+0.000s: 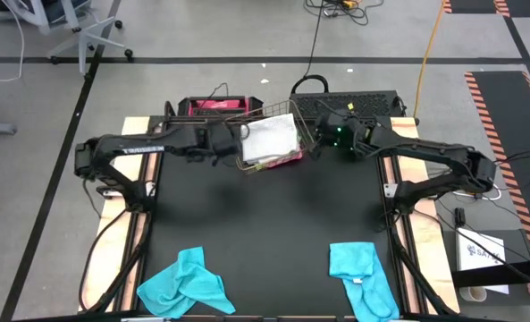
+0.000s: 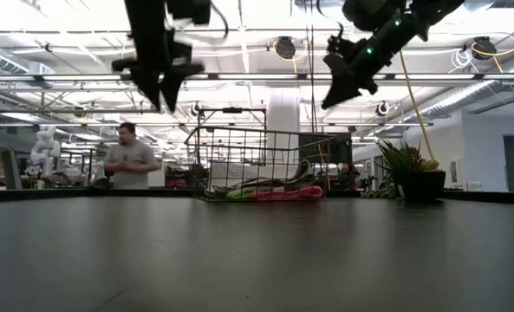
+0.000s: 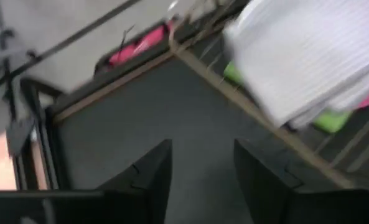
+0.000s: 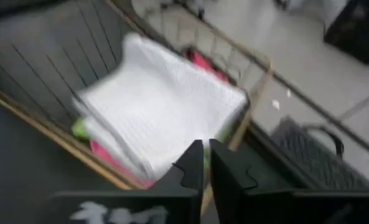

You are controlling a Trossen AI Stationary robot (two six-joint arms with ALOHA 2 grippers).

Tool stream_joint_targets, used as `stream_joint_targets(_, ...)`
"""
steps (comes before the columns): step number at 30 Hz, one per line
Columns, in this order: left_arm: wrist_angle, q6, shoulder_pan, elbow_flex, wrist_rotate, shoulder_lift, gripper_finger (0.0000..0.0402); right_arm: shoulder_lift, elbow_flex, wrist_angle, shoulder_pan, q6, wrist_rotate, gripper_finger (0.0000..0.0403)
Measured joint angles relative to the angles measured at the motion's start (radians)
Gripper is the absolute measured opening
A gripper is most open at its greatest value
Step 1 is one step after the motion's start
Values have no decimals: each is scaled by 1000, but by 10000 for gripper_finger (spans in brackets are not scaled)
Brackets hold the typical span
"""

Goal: Fold microfiber towels
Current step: Adjust the wire basket

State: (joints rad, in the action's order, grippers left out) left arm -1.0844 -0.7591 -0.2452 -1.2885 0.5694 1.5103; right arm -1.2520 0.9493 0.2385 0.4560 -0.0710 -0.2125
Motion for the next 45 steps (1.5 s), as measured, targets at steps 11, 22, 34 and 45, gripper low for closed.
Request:
stream_joint_targets(11, 270, -111, -6, 290, -91, 9, 13, -121, 0, 83, 68, 25, 4, 1)
stream_joint_targets(22, 579, -25, -107, 348, -135, 10, 4, -271, 0, 77, 100, -17, 133, 0)
stream_joint_targets(34, 659, 62, -180, 348, -184, 10, 8, -272, -1, 87, -38, -90, 113, 0)
stream_joint_targets(45, 658, 85, -165, 348, -232, 10, 9, -269, -1, 77, 47, -71, 85, 0)
